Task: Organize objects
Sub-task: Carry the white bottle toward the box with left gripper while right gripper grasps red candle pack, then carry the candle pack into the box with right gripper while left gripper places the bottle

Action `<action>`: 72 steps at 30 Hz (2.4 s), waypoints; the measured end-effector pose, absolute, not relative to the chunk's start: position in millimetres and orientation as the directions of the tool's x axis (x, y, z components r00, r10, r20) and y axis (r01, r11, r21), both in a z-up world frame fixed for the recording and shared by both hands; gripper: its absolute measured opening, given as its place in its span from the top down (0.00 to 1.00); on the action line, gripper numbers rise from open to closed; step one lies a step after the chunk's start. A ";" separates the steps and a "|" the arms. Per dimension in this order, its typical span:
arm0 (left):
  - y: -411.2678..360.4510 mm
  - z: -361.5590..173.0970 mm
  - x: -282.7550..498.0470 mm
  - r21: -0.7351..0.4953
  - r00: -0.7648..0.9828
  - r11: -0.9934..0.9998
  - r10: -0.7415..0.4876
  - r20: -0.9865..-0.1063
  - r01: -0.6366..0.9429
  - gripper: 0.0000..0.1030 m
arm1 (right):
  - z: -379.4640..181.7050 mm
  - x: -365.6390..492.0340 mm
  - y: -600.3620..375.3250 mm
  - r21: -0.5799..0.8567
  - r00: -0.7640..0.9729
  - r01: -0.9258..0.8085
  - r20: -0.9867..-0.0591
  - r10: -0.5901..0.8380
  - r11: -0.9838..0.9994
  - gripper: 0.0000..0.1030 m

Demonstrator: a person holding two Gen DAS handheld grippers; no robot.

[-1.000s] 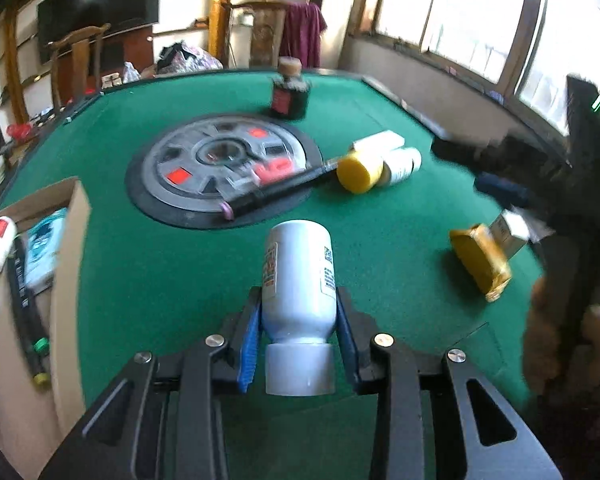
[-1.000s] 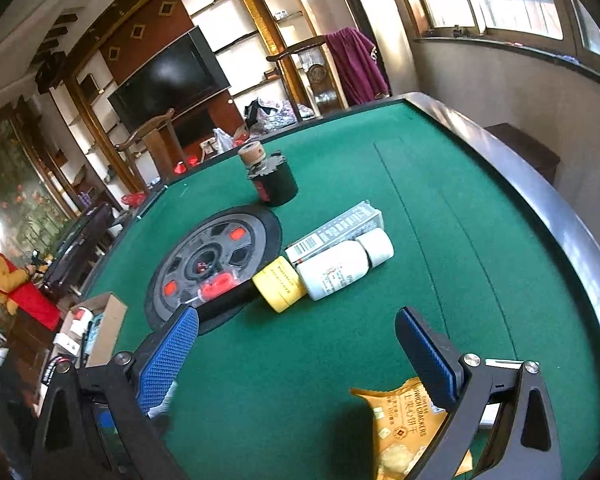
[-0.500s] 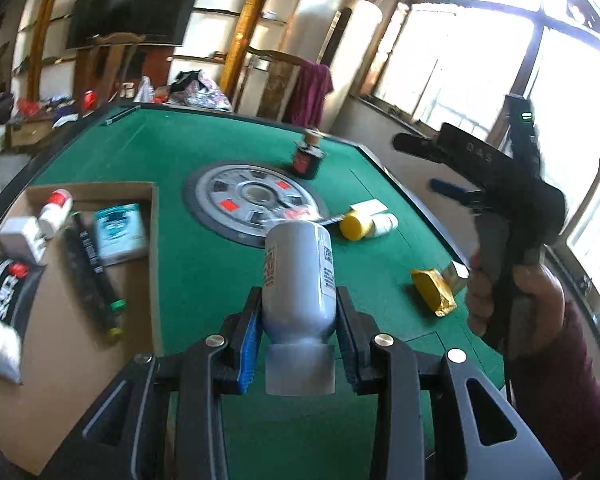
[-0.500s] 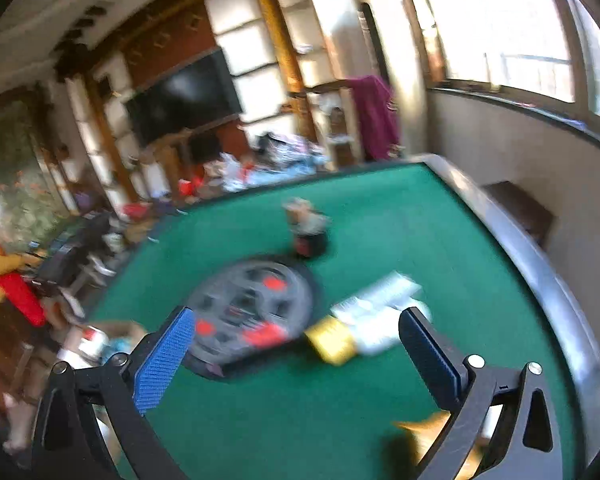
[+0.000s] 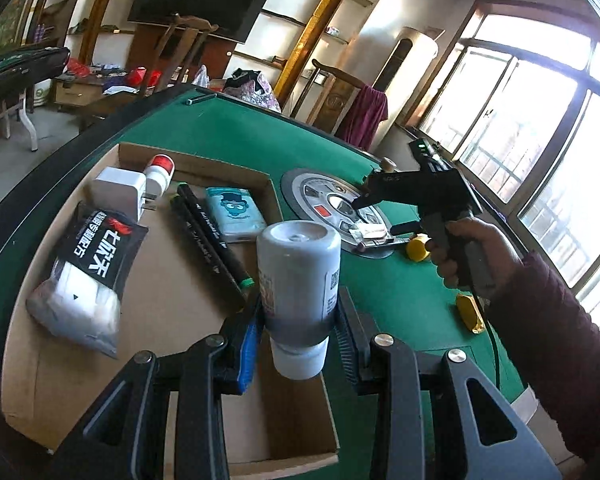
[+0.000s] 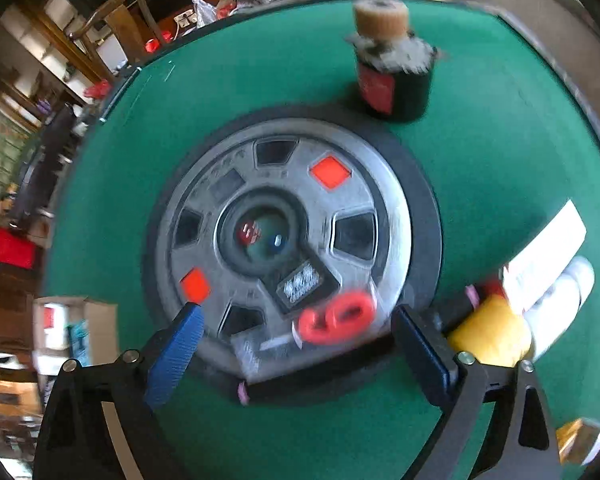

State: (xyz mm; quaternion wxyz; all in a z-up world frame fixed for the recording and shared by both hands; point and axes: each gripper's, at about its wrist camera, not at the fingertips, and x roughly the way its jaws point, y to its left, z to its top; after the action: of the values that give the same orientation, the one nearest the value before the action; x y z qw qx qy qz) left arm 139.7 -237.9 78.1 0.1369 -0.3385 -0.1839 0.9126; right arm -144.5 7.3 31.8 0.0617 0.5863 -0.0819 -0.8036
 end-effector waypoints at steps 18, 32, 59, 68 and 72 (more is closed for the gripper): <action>-228.2 82.8 141.2 -0.416 -0.731 -0.896 0.388 -0.562 -0.156 0.68 | 27.5 -110.1 -38.5 0.130 -0.296 0.280 -0.931 -0.214 -0.951 0.48; -250.5 74.0 139.8 -0.444 -0.739 -0.887 0.385 -0.552 -0.131 0.68 | 57.4 -55.0 -10.8 0.355 -0.232 0.134 -0.896 -0.378 -0.925 0.38; -270.7 73.5 162.3 -0.444 -0.773 -0.887 0.369 -0.516 -0.126 0.67 | 47.3 -34.8 -48.8 0.073 -0.415 0.223 -0.895 -0.163 -0.972 0.71; -284.1 100.9 176.4 -0.423 -0.780 -0.898 0.349 -0.519 -0.121 0.67 | 95.9 -2.1 -69.7 0.257 -0.440 0.315 -0.813 -0.381 -0.913 0.71; -288.5 110.1 171.4 -0.372 -0.765 -0.923 0.308 -0.566 -0.097 0.67 | 103.2 21.6 -92.0 0.328 -0.391 0.399 -0.784 -0.482 -0.857 0.70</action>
State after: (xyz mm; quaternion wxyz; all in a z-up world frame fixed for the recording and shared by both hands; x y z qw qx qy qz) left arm 171.4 -288.5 110.1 0.1093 -0.3250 -0.1626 0.9252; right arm 21.6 -92.0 103.2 0.2644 0.4844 -0.0430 -0.8328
